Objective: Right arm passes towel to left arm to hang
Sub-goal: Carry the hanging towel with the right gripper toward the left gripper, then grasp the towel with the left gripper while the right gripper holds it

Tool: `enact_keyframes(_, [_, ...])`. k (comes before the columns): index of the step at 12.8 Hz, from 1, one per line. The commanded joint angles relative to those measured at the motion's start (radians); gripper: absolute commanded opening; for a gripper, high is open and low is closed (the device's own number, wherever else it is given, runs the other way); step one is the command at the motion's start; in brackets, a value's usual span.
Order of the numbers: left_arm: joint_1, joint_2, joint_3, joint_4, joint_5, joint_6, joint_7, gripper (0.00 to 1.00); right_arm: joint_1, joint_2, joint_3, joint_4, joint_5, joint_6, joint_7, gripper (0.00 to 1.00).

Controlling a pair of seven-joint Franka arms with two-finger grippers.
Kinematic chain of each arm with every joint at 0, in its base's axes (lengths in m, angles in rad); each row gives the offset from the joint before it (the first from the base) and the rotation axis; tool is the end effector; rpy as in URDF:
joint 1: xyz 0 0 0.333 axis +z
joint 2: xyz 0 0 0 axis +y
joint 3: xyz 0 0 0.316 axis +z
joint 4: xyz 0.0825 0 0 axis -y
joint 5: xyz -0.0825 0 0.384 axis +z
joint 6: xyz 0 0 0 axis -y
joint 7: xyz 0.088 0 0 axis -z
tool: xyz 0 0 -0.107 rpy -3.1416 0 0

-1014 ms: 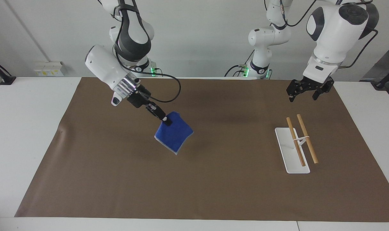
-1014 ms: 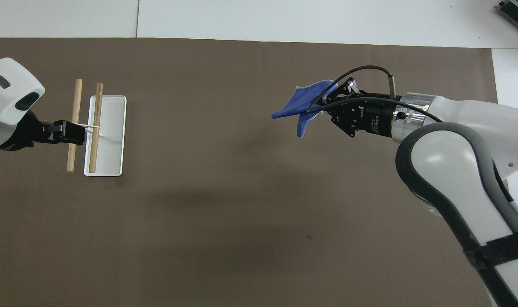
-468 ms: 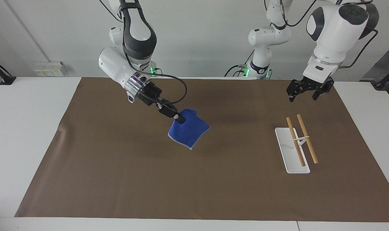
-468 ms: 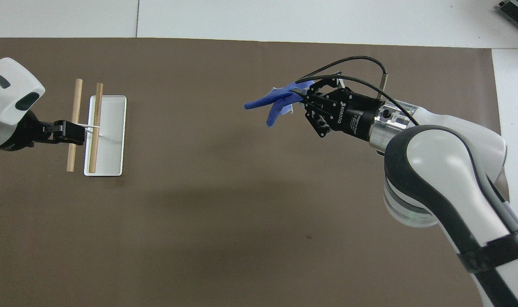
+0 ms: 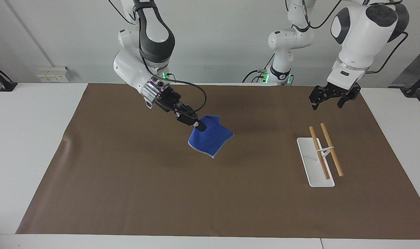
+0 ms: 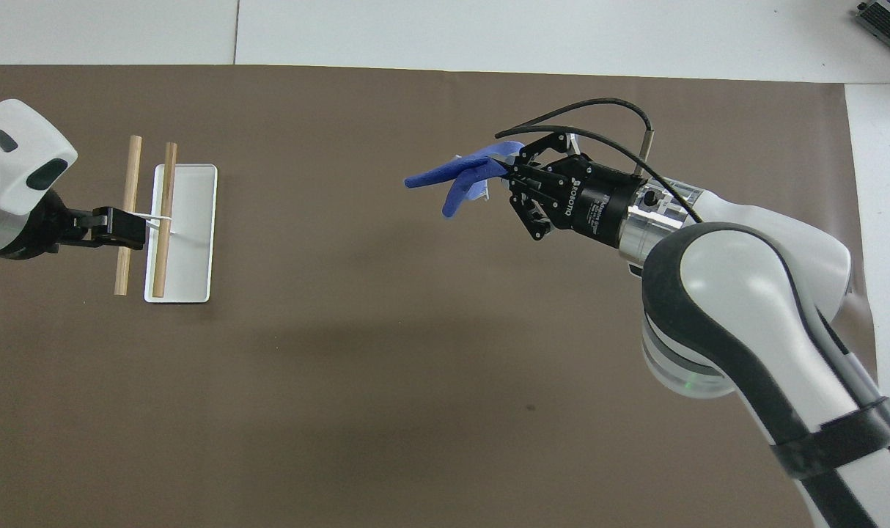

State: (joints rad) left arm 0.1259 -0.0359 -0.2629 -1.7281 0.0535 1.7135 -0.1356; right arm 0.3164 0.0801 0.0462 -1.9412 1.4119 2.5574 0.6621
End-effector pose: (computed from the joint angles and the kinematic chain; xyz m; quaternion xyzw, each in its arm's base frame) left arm 0.5480 -0.0728 0.5815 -0.9995 0.0042 -0.0142 0.0295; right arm 0.5795 0.2039 0.4905 -0.6609 0.5320 0.0650 0.5253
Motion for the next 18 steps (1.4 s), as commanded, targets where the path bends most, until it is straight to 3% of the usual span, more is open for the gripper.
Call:
enact_keyframes(1, [0.006, -0.021, 0.001, -0.022, -0.012, 0.011, -0.007, 1.0, 0.004, 0.001, 0.004, 0.001, 0.028, 0.026, 0.008, 0.0])
enact_keyframes(7, [-0.06, -0.045, -0.004, -0.03, -0.021, -0.017, -0.009, 1.0, 0.006, 0.0, 0.014, -0.001, 0.028, 0.029, 0.01, 0.0])
enact_keyframes(9, [-0.072, -0.048, -0.001, -0.042, -0.148, -0.009, -0.069, 1.0, 0.004, 0.001, 0.018, 0.001, 0.048, 0.029, 0.02, 0.0])
enact_keyframes(10, [-0.072, -0.053, -0.001, -0.06, -0.25, 0.032, -0.237, 1.0, 0.006, 0.0, 0.018, 0.001, 0.103, 0.033, 0.031, 0.0])
enact_keyframes(13, [-0.09, -0.097, -0.016, -0.224, -0.535, 0.41, -0.62, 1.0, 0.044, 0.001, 0.021, -0.001, 0.15, 0.093, 0.05, 0.0])
enact_keyframes(16, [-0.098, -0.072, -0.113, -0.252, -0.645, 0.708, -0.923, 1.0, 0.09, 0.009, 0.023, -0.001, 0.183, 0.135, 0.054, 0.0])
enact_keyframes(18, [-0.097, -0.039, -0.182, -0.252, -0.65, 0.855, -1.111, 1.0, 0.095, 0.007, 0.023, -0.001, 0.229, 0.138, 0.054, 0.0])
